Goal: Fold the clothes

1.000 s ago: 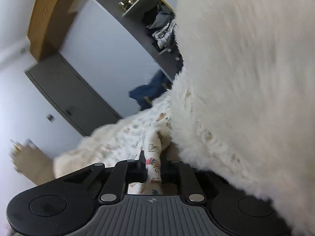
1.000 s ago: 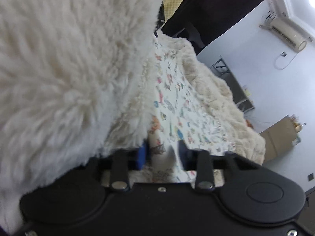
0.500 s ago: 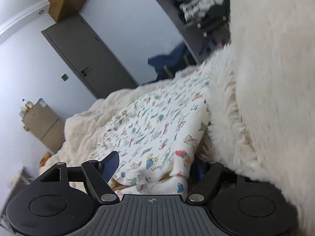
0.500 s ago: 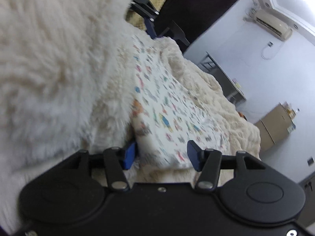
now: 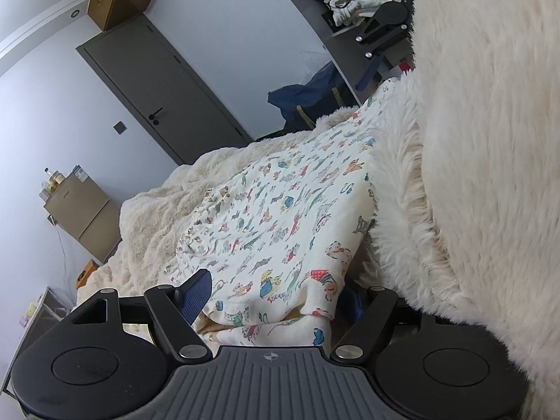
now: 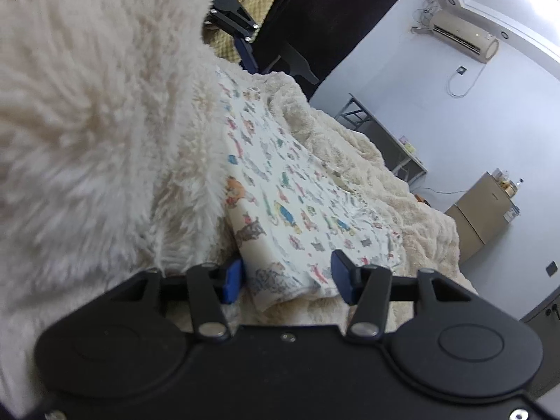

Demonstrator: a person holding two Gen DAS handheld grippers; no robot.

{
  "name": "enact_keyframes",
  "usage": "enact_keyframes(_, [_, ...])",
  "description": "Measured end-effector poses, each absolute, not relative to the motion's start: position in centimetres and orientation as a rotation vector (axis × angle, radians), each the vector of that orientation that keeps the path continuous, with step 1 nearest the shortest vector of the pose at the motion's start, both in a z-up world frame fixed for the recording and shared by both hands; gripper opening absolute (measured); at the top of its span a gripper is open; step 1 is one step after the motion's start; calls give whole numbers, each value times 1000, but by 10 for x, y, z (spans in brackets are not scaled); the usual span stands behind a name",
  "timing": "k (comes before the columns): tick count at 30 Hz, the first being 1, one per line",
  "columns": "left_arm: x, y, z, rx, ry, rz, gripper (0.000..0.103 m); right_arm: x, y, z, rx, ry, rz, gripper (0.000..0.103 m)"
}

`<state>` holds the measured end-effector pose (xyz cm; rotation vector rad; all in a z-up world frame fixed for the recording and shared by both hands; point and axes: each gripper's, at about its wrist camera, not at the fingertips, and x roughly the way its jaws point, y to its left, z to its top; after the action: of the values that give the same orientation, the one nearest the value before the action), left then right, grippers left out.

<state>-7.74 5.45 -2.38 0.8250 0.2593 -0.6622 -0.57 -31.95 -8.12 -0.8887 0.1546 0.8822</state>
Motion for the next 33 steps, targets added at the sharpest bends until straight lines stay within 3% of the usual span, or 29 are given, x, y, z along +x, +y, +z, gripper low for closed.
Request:
enact_keyframes(4, [-77,54,-24,831,261,-663,69,-11,-320,-81,-898,155,888,46])
enact_keyframes(10, [-76,55,-25,820,261,-660,68,-4,-319,-78,-840,252,897,34])
enact_keyframes(12, [-78,57,-27,806,249,-670,61,-3,-319,-77,-821,270,896,35])
enact_keyframes(16, [-82,63,-33,756,231,-736,35,-8,-320,-78,-832,206,891,39])
enact_keyframes(18, [-82,66,-34,732,215,-768,32,-11,-321,-78,-827,185,896,38])
enact_keyframes(19, [-82,67,-34,726,209,-774,26,-11,-322,-78,-818,183,908,35])
enact_keyframes(20, [-81,69,-34,711,200,-790,15,-12,-322,-78,-812,190,921,22])
enact_keyframes(22, [-80,72,-33,693,194,-820,9,-11,-322,-76,-808,217,942,12])
enact_keyframes(33, [-98,107,22,564,172,-949,7,-54,-333,9,-754,93,1060,7])
